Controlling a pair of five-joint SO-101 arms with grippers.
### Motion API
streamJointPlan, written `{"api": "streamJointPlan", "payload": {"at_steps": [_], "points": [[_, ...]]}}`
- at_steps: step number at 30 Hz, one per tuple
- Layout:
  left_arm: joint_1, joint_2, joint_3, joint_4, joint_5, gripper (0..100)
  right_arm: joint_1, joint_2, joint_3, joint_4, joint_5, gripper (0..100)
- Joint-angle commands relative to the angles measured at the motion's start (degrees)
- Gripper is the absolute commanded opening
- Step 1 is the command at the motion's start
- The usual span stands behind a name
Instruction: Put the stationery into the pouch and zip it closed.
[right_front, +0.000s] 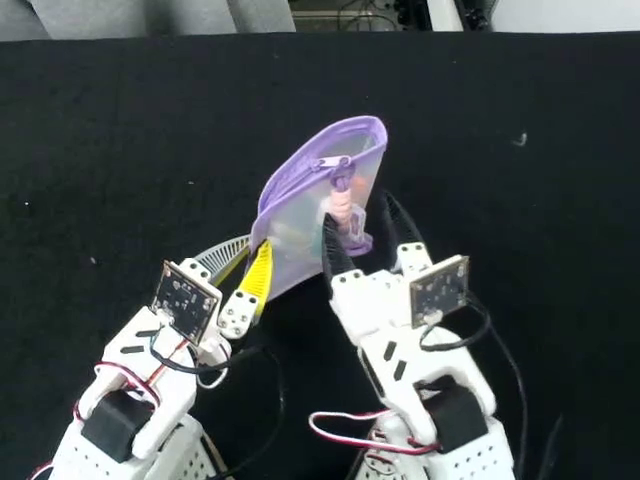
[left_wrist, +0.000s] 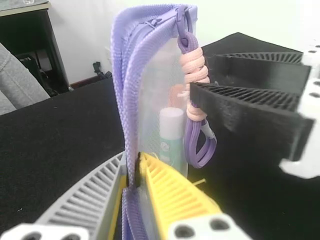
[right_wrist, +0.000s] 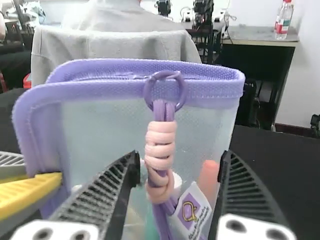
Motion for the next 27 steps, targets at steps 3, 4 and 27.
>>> {"api": "streamJointPlan", "payload": {"at_steps": [3,4,27], "points": [[-0.1,0.4,0.1,-1.0,0.5,3,-1.9,-4.9,2.9,-6.3,-0.4,24.7],[-0.1,0.4,0.1,-1.0,0.5,3,-2.8,-4.9,2.9,-6.9,-0.4,24.7],[-0.1,0.4,0.3,-0.7,-1.4,3,5.6,-4.9,-8.9,0.7,-5.6,1.1]]}}
